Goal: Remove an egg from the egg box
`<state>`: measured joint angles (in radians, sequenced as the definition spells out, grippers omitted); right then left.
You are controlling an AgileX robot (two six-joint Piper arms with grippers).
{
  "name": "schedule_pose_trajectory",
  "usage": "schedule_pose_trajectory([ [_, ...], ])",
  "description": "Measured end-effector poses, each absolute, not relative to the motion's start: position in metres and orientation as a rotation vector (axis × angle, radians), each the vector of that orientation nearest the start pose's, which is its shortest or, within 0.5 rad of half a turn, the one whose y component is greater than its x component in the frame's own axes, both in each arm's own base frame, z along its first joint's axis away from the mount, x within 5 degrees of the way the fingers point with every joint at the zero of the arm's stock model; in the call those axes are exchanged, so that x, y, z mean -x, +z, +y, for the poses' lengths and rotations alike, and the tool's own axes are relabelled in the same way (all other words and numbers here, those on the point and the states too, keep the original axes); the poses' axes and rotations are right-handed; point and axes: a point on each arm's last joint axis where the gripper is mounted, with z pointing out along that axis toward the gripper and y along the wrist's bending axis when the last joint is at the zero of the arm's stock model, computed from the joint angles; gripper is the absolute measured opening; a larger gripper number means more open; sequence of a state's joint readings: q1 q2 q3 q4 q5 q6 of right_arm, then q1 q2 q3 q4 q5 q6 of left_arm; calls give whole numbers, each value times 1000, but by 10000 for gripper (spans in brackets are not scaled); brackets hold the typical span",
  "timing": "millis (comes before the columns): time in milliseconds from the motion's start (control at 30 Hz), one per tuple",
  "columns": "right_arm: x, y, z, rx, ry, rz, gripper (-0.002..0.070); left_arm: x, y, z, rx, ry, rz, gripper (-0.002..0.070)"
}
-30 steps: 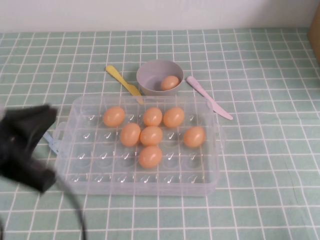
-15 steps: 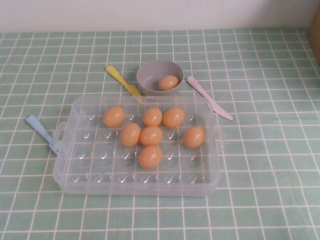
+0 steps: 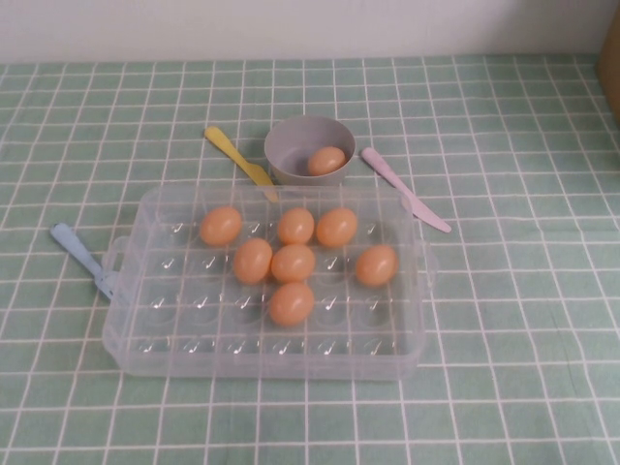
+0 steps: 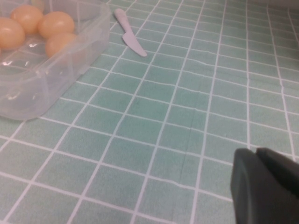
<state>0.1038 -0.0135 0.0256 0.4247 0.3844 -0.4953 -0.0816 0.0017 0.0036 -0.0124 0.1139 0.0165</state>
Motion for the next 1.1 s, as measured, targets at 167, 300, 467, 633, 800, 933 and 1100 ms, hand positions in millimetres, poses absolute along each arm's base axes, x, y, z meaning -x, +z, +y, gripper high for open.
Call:
schedule_pose_trajectory([
  [167, -50, 174, 19, 294, 147, 1824, -17, -56, 191, -5, -77, -54, 1657, -2],
  [300, -50, 174, 19, 294, 147, 1824, -17, -55, 182, -6, -155, -49, 1743, -2],
  [467, -50, 174, 19, 294, 147, 1824, -17, -53, 173, -5, -167, -31, 1851, -2],
  [633, -50, 174, 19, 294, 147, 1824, -17, -52, 172, -5, -156, -38, 1862, -2],
  [800, -50, 174, 19, 294, 147, 1824, -17, -52, 172, -5, -149, -41, 1863, -2],
  [933, -50, 174, 19, 294, 147, 1824, -17, -52, 172, -5, -147, -41, 1865, -2],
  [1100, -50, 174, 19, 294, 147, 1824, -17, -52, 172, -5, -147, -41, 1865, -2],
])
